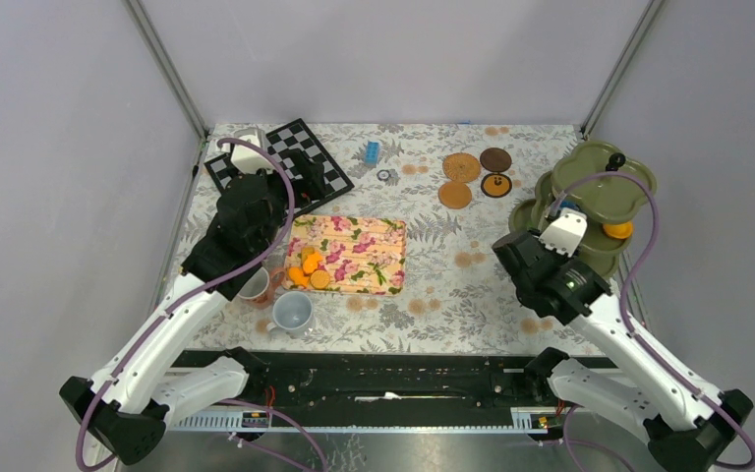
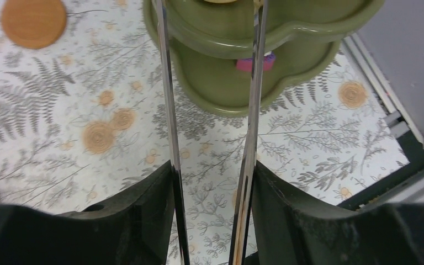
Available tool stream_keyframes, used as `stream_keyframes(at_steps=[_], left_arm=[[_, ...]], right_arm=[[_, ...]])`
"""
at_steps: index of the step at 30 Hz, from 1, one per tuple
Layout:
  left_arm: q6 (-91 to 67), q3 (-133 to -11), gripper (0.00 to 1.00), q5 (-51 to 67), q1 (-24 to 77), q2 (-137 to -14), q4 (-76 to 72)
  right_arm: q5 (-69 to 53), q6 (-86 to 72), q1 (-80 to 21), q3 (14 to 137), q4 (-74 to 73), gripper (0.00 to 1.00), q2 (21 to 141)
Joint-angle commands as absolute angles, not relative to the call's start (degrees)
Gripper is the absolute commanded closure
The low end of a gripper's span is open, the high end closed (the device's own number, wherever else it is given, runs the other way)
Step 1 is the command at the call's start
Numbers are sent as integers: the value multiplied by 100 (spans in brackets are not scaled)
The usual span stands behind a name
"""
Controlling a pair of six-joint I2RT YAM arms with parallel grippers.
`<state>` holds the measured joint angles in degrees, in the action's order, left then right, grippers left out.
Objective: Serve the afternoon tea
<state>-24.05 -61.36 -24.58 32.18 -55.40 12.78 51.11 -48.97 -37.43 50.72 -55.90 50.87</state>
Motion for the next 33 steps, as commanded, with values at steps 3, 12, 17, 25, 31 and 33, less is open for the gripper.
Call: stream_keyframes(at_steps=[3, 12, 17, 25, 31, 33], left_arm=[[-2389, -6167, 1, -2469, 3230, -5625, 995], [-2365, -6220, 1, -2363, 3217, -5659, 1021], [-2373, -6223, 1, -2338, 3217, -5649, 1028], [-2312, -6158, 1, -2474, 3200, -5573, 965], [-2309, -6194, 1, -2447, 3186, -5668, 1000], [-2287, -6210, 1, -2465, 3180, -5679, 1018]], right_arm=[[4445, -3655, -3718, 5109, -4924, 45, 4506], [3529, -2721, -3718, 5075, -4239, 43, 4241], [321, -1310, -3718, 4872, -3024, 42, 4735], [-1700, -817, -4362, 5026, -1724, 41, 6768], [-857, -422, -5161, 6027, -1562, 41, 8237], [-687, -357, -5327, 6157, -1269, 41, 8550]])
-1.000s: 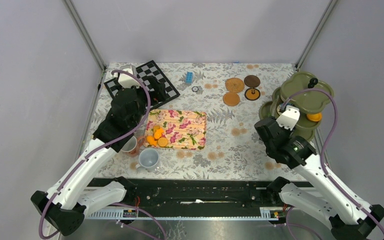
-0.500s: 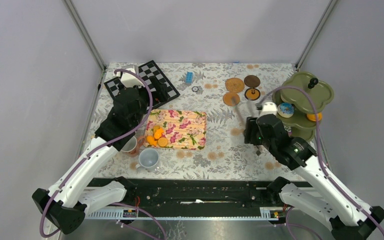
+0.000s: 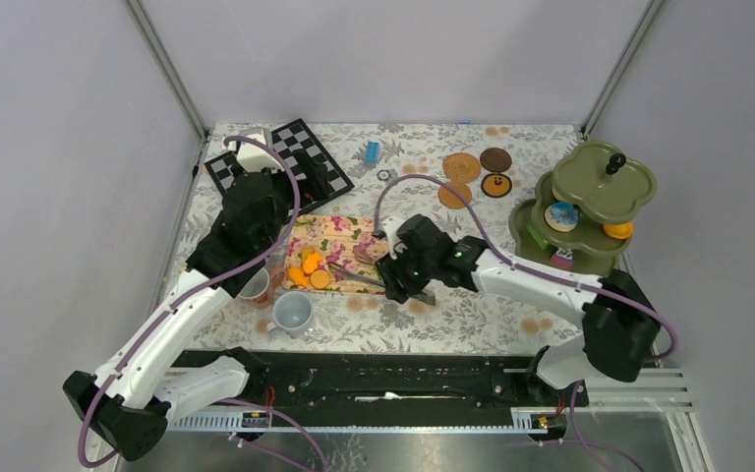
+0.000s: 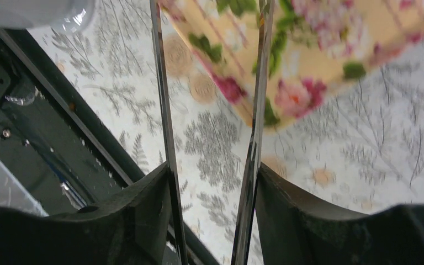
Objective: Serve the afternoon tea
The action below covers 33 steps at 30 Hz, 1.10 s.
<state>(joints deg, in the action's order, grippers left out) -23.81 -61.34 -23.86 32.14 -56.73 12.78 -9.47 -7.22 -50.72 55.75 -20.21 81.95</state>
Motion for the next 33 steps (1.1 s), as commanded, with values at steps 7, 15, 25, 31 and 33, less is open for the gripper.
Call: stream_keyframes(at_steps=[7, 15, 25, 31, 33], left_arm=[[-2292, -6206, 1, -2443, 3182, -5793, 1015], [-2294, -6218, 1, -2411, 3145, -5825, 1006], [-2285, -6214, 1, -2415, 3138, -5823, 1011], [-2264, -6207, 1, -2444, 3138, -5926, 1020], [-2239, -6197, 1, -2523, 3141, -5977, 1020]], right_arm=[[-137, -299, -5700, 6872, -1062, 40, 9588], [-65, -143, -5940, 7391, -1185, 39, 10287], [979, -401, -6064, 7300, -1402, 49, 10367], [1245, -438, -6064, 6969, -1262, 52, 10044], [1372, -433, -6060, 6768, -1072, 52, 9887]])
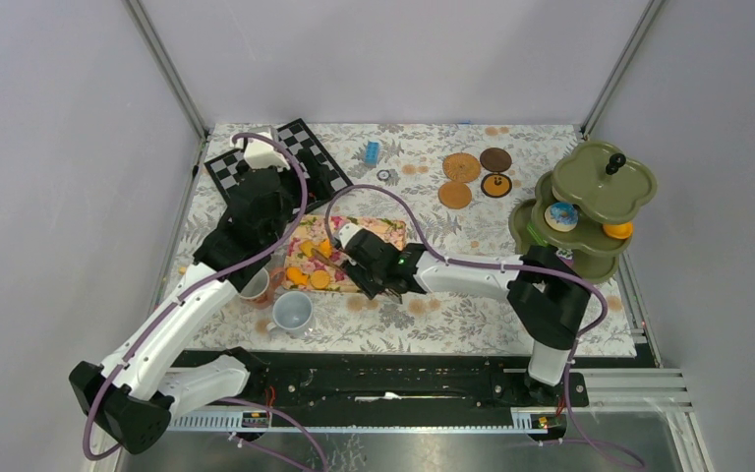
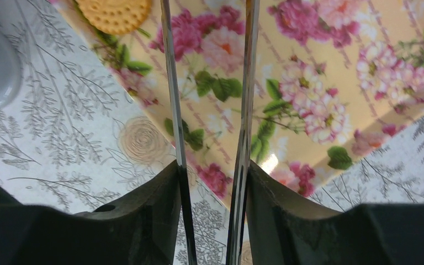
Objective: Serve the afternoon tea
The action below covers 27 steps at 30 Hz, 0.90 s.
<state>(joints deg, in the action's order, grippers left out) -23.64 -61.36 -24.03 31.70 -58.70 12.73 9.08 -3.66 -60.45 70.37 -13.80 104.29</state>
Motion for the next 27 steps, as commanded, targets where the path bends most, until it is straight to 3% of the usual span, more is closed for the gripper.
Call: stream_keyframes(at_steps=[1, 12, 17, 27], left_arm=[[-2219, -6196, 1, -2560, 3144, -6011, 1020], [-2068, -6350, 2, -3242, 3156, -6707, 1124], [-2093, -6972, 3, -3345, 3155, -7075, 1706], [-1505, -7285, 1, -3292, 3155, -6910, 1232]], right_arm=[[1450, -438, -6059, 6672, -974, 52, 9812], [1822, -683, -6047, 5868, 299, 65, 9356], [1855, -650, -6038, 5766, 341, 66, 9205], [1967, -669, -5986, 5497, 443, 65, 9000]])
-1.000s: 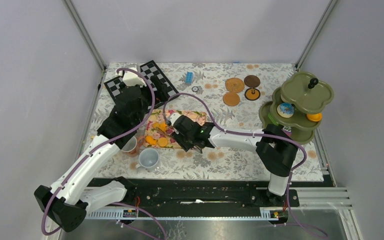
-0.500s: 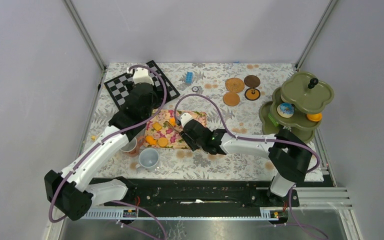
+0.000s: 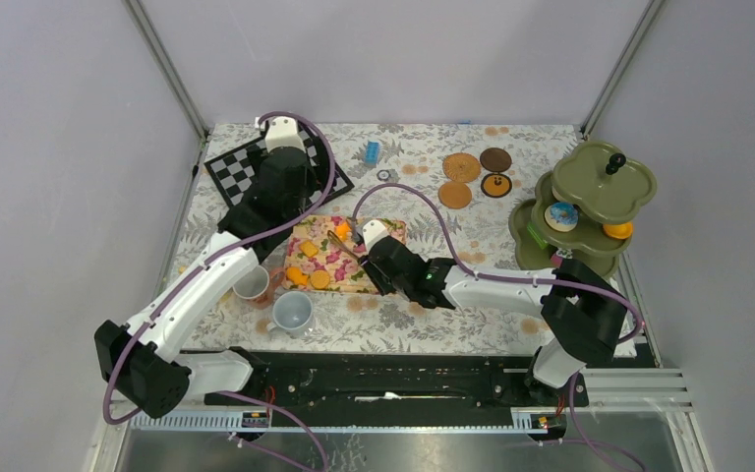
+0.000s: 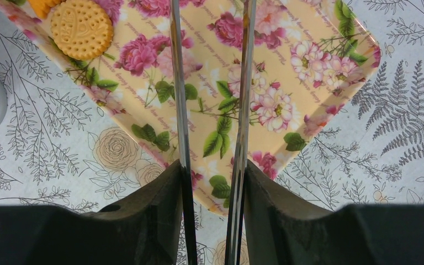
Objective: Serve the afternoon tea
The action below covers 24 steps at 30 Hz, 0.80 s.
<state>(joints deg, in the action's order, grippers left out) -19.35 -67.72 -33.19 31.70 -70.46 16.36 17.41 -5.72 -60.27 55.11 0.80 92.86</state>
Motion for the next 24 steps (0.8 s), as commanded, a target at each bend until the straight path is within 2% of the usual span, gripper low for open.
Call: stream_keyframes(at_steps=[1, 10, 19, 24], left_arm=[[-1397, -7330, 1, -3222, 3155, -6924, 1205], [-1255, -6450, 1, -2875, 3181, -6345, 639], [-1501, -6512, 1, -2582, 3212, -6117, 746], [-1615, -6531, 1, -2403, 3212, -6081, 809]], right_arm=[[1952, -715, -5985, 5494, 459, 65, 9010], [1872, -1208, -5986, 5679, 139, 65, 9102], [2202, -1410, -5986, 5575, -348, 65, 8476], [2778, -1632, -5985, 5751, -837, 65, 8179]])
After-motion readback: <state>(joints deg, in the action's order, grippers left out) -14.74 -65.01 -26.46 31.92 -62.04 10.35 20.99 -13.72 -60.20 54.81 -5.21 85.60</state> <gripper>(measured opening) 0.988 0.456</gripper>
